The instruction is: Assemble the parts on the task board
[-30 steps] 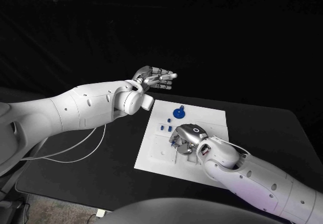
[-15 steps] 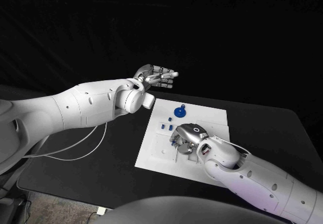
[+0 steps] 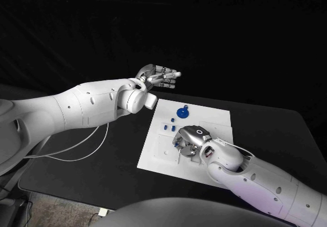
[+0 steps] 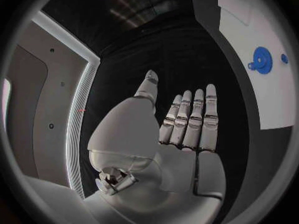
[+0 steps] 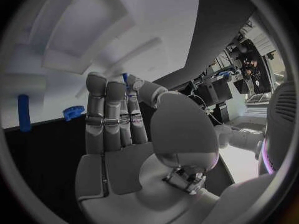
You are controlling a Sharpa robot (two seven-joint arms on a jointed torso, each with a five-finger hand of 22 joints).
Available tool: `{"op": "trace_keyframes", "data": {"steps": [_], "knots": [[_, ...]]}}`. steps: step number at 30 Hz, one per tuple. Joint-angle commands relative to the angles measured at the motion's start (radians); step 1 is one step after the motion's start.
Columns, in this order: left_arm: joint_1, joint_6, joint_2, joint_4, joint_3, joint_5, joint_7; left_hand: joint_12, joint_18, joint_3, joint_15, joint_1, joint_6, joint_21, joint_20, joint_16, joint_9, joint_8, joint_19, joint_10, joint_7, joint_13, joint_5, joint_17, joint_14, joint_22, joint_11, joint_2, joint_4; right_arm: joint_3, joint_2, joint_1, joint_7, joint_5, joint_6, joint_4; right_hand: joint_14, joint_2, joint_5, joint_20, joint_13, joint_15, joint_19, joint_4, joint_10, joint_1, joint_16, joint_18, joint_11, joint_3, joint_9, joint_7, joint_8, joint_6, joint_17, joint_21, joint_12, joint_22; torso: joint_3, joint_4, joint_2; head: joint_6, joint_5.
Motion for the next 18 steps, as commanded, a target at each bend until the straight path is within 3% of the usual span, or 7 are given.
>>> {"op": "trace_keyframes", "data": {"steps": [1,10,18], "knots": [[0.001,0.011,0.003,0.0,0.001,0.007,0.001,0.001,0.004,-0.005,-0.003,-0.01,-0.005,0.002,0.003,-0.007,0.0,-0.003,-0.003,-0.002,-0.002,0.0,-0.002,-0.002,-0.007,-0.001,0.004,-0.002,0.0,-0.002,0.0,-0.003,-0.008,-0.017,0.016,0.0,0.002,0.013,0.002,-0.005,0.001,-0.009,0.039,-0.008,0.024,-0.001,-0.004,0.016,-0.018,0.003,0.001,0.002,0.005,0.003,0.002,0.004,0.002,0.003,-0.0006,0.0,0.0,-0.001,-0.001],[0.001,0.016,0.007,-0.003,0.001,0.007,-0.003,0.001,0.003,-0.002,-0.002,-0.01,-0.008,0.001,0.003,-0.007,0.0,-0.003,-0.004,-0.004,-0.001,0.001,-0.003,-0.002,-0.013,-0.001,0.004,-0.006,0.007,-0.006,0.006,-0.003,-0.023,-0.032,0.021,-0.008,0.001,0.012,0.002,-0.005,0.001,-0.009,0.038,-0.008,0.023,-0.003,-0.005,0.017,-0.017,0.005,0.001,0.003,0.004,0.002,0.002,-0.001,0.002,0.002,-0.001,0.0,0.0,-0.001,0.001],[0.001,0.018,0.011,-0.006,0.001,0.007,-0.005,0.001,0.003,-0.002,-0.002,-0.011,-0.009,0.001,0.003,-0.007,0.0,-0.003,-0.005,-0.004,-0.001,0.001,-0.003,-0.002,-0.014,-0.001,0.004,-0.006,0.009,-0.027,0.016,-0.003,-0.032,-0.041,0.027,-0.022,0.001,0.01,0.002,-0.005,0.001,-0.009,0.037,-0.007,0.02,-0.005,-0.006,0.018,-0.016,0.009,0.0,0.003,0.004,0.0,0.001,-0.01,0.002,0.001,-0.0014,0.0009,0.0,-0.002,-0.001]]}}
